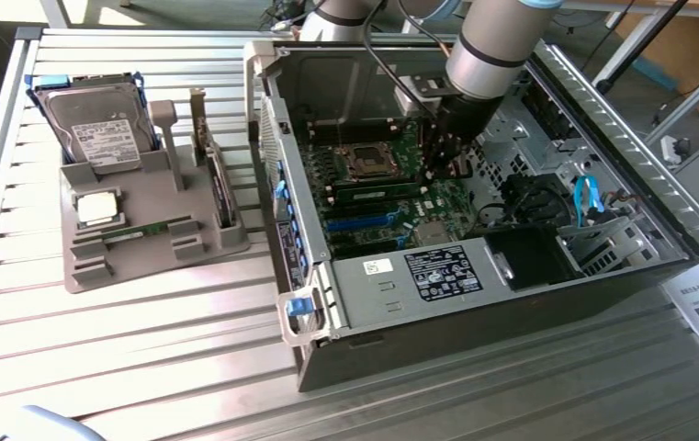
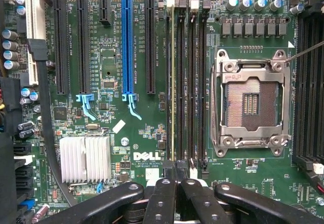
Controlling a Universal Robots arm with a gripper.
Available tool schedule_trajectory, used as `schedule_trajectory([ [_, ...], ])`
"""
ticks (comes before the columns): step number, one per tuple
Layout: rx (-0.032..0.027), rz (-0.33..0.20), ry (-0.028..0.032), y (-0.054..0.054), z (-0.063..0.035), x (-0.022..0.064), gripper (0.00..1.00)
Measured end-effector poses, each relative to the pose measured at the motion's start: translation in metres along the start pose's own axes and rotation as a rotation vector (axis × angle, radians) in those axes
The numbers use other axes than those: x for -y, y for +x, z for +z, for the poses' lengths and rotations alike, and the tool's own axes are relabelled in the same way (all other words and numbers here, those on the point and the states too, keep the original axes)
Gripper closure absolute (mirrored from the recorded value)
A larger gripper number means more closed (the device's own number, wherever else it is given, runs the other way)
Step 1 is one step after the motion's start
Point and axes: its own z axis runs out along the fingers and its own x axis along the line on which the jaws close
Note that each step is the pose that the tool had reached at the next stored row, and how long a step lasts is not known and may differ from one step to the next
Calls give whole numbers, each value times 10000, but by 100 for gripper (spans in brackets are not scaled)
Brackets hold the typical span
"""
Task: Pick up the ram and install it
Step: 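Press down the ram until it locks into place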
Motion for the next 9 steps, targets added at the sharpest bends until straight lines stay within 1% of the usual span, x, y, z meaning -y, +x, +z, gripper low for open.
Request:
schedule_trajectory([
  [9,0,0,0,1,11,0,90],
])
